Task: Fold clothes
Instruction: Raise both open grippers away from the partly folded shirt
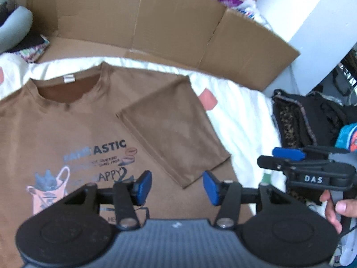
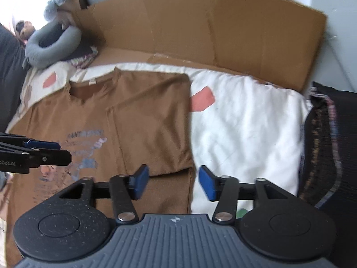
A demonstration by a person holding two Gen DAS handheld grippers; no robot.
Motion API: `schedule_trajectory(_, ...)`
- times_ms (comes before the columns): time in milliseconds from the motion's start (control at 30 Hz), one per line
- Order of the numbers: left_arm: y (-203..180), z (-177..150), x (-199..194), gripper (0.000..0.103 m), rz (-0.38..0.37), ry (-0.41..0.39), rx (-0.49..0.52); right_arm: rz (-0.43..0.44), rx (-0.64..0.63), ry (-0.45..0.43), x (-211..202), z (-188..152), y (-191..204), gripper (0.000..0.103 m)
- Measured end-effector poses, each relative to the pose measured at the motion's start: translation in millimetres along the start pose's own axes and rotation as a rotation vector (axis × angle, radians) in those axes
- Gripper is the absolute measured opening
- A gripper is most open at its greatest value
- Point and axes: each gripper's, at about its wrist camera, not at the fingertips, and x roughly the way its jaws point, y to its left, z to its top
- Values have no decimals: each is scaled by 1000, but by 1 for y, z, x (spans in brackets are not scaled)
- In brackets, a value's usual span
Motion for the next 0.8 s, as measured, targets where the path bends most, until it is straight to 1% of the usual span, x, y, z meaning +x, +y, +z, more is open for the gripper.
schedule_trajectory(33, -3, 1, -8, 64, -4, 0, 2, -2, 12, -5, -9, 2, -1, 76)
schedule_trajectory(100, -8, 5, -23, 71, 0, 0, 9, -2, 33, -11, -25, 5, -3, 82)
schedule_trajectory(267, -19, 14, -66, 75, 17, -16, 20, 4, 38, 6, -65, 14, 4, 90)
schedule_trajectory(400, -30, 24, -106, 75, 65, -39, 75, 10, 30, 37, -95, 24, 11, 97)
schedule_trajectory(500, -36, 32, -139, 76, 90, -54, 104, -5, 20, 62, -117, 32, 16, 98)
schedule_trajectory(600, -39, 40, -170, 77, 115, -67, 116, -11, 27, 65, -143, 41, 17, 99)
schedule_trajectory(667, -40, 45, -191, 77, 132, -69, 117, 3, 37, 78, -157, 47, 18, 103)
schedule_trajectory(800, -40, 53, -232, 78, 163, -77, 110, 16, 45, 107, -180, 58, 21, 103)
